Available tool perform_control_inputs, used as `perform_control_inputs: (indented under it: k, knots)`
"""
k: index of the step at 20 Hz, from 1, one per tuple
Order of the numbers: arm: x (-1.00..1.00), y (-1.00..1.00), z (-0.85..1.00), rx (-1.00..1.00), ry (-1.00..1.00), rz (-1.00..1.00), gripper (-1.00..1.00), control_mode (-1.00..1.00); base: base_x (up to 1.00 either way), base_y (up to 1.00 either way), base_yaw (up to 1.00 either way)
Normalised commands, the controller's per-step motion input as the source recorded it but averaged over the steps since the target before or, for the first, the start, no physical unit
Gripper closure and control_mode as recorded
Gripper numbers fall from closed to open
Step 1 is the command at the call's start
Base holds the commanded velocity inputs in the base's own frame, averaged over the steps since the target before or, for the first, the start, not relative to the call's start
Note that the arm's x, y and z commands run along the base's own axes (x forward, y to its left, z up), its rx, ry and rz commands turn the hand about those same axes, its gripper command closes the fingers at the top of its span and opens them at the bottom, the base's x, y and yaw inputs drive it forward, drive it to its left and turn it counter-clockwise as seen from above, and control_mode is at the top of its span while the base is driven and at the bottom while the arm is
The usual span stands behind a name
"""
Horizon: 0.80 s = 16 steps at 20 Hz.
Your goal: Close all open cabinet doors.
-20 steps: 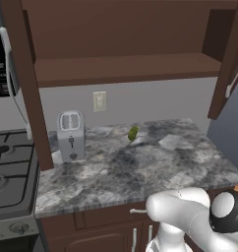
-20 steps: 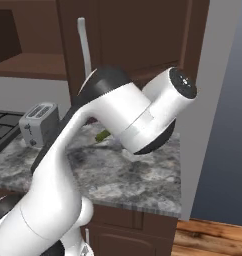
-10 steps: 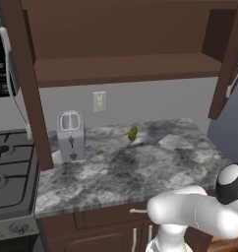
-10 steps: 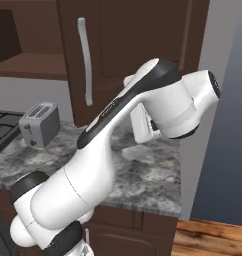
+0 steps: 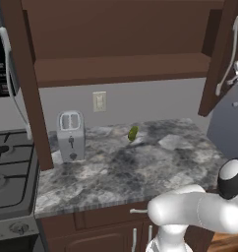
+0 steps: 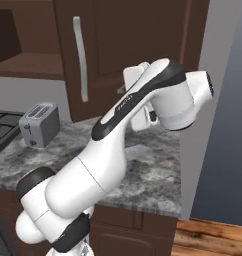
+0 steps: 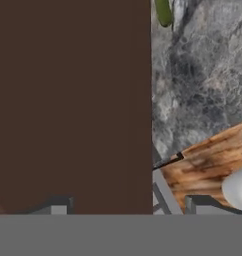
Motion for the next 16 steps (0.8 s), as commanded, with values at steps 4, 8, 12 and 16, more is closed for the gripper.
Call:
perform_control_inputs:
  k: [4,8,12,16]
  knots:
    - [0.36,0.35,0.00,0.02,-0.13,0.00,-1.00,-1.00,0.00,0.00,0.00]
    - [0.11,0.53,0.03,0.00,-0.18,-0.15,-1.00,-1.00,0.00,0.00,0.00]
    - [0.18,0.58,0.00,-0.03,-0.15,-0.32,-1.00,-1.00,0.00,0.00,0.00]
    - [0.36,0.52,0.00,-0.07,-0.09,-0.40,-1.00,-1.00,0.00,0.00,0.00]
